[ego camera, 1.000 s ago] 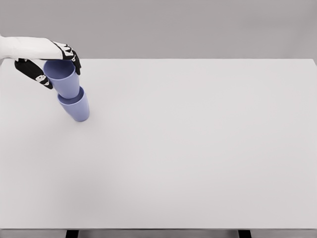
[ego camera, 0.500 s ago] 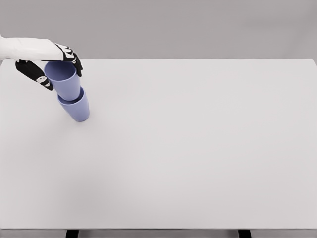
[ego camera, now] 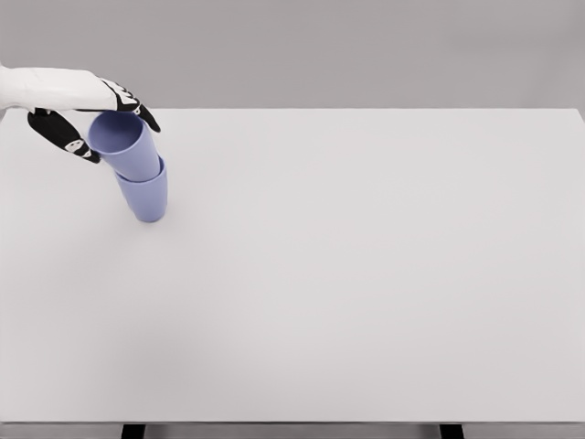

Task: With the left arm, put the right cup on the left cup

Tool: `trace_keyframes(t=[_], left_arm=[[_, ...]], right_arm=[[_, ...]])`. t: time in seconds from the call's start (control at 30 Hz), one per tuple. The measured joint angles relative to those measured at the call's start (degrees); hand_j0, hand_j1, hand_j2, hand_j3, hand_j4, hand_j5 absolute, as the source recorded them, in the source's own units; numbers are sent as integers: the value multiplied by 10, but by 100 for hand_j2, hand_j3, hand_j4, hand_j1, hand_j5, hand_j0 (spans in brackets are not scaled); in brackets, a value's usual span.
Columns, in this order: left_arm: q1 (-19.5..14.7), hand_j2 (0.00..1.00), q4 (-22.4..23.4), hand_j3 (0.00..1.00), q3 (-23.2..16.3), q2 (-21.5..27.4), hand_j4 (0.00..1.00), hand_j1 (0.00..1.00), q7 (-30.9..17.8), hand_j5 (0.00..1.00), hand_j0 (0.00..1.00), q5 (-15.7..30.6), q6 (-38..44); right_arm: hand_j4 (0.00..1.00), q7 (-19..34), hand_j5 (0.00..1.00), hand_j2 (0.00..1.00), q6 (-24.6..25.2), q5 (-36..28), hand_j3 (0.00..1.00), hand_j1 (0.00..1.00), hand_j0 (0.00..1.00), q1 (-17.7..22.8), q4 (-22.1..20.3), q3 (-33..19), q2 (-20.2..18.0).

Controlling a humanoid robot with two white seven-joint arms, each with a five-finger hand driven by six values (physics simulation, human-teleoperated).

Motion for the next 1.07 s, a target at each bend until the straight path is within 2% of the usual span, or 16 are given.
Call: trace_keyframes(t=[0.07, 0.4, 0.47, 0.63, 0.77, 0.87, 0.9, 1.0, 1.07], left_arm=[[-3, 100, 1, 100, 0, 0, 100, 100, -1, 100, 100, 0, 0], [-28, 100, -11, 100, 2, 9, 100, 100, -1, 100, 100, 8, 0], [-38, 100, -45, 100, 6, 19, 100, 100, 0, 100, 100, 27, 0], [-36, 100, -154, 100, 27, 49, 100, 100, 0, 100, 100, 81, 0], [-37, 100, -204, 100, 33, 59, 100, 100, 0, 100, 100, 99, 0], [-21, 100, -248, 100, 40, 76, 100, 100, 0, 100, 100, 111, 0], [6, 100, -257, 100, 44, 77, 100, 100, 0, 100, 100, 112, 0], [51, 100, -271, 100, 65, 69, 100, 100, 0, 100, 100, 113, -1], [57, 100, -274, 100, 78, 58, 100, 100, 1, 100, 100, 115, 0]], right_arm=[[100, 0, 100, 100, 0, 0, 100, 100, 100, 0, 0, 0, 0], [100, 0, 100, 100, 0, 0, 100, 100, 100, 0, 0, 0, 0], [100, 0, 100, 100, 0, 0, 100, 100, 100, 0, 0, 0, 0], [100, 0, 100, 100, 0, 0, 100, 100, 100, 0, 0, 0, 0], [100, 0, 100, 100, 0, 0, 100, 100, 100, 0, 0, 0, 0], [100, 0, 100, 100, 0, 0, 100, 100, 100, 0, 0, 0, 0], [100, 0, 100, 100, 0, 0, 100, 100, 100, 0, 0, 0, 0], [100, 0, 100, 100, 0, 0, 100, 100, 100, 0, 0, 0, 0], [100, 0, 100, 100, 0, 0, 100, 100, 100, 0, 0, 0, 0]])
